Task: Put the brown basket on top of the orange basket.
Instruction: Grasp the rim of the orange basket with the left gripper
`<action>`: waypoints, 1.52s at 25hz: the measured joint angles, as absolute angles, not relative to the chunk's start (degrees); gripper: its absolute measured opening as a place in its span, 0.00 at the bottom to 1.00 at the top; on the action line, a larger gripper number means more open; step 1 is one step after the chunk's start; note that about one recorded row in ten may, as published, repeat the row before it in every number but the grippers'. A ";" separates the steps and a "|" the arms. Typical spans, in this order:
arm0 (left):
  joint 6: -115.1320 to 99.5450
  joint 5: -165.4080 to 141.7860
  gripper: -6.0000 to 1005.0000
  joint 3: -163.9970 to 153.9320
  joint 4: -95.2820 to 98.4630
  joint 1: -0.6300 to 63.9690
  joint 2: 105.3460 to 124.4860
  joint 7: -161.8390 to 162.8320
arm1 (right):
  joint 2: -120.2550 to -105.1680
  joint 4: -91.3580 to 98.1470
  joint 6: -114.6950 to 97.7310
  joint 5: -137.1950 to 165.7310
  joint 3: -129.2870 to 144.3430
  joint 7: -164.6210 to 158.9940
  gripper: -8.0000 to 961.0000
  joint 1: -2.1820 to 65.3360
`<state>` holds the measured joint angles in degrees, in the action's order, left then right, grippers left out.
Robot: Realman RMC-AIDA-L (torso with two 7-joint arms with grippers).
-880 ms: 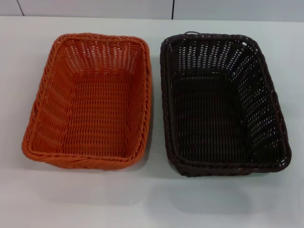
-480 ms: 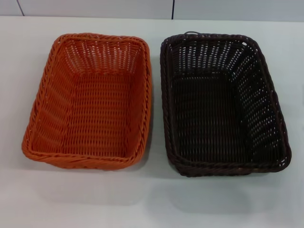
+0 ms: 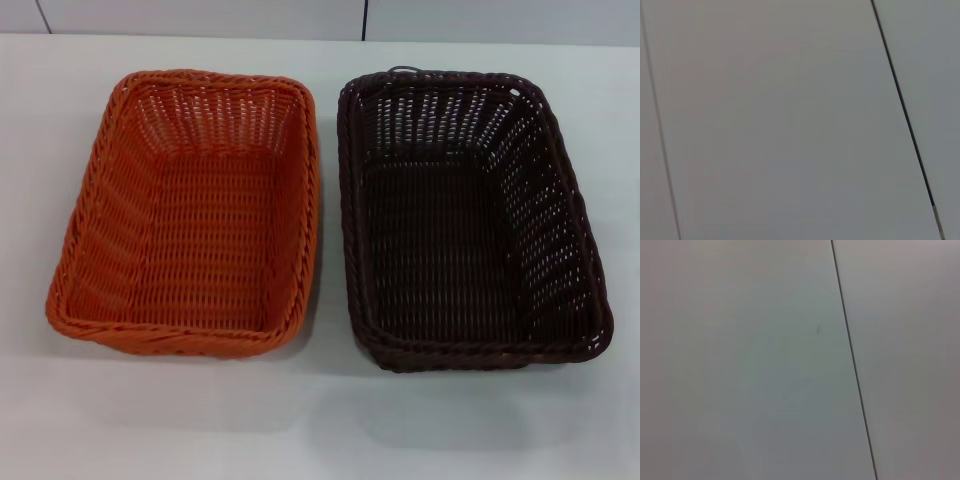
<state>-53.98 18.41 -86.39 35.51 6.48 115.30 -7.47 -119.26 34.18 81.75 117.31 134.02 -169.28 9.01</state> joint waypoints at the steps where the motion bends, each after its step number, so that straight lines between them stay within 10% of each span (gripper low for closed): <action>1: -45.16 17.83 0.83 -85.71 43.46 4.63 115.07 -9.48 | -119.27 34.18 81.72 117.33 134.06 -169.27 0.64 8.99; 13: 20.12 18.16 0.83 -85.03 90.57 -0.79 111.64 -8.37 | -119.33 34.18 81.15 117.35 134.82 -169.27 0.64 9.05; 21: 52.09 25.72 0.83 -73.04 98.83 6.11 118.31 -21.39 | -119.28 33.76 81.10 117.09 134.82 -169.28 0.64 9.02; 38: 58.52 42.41 0.83 -75.66 96.19 5.49 118.17 -24.55 | -119.18 32.77 80.27 117.06 134.32 -169.28 0.64 9.47</action>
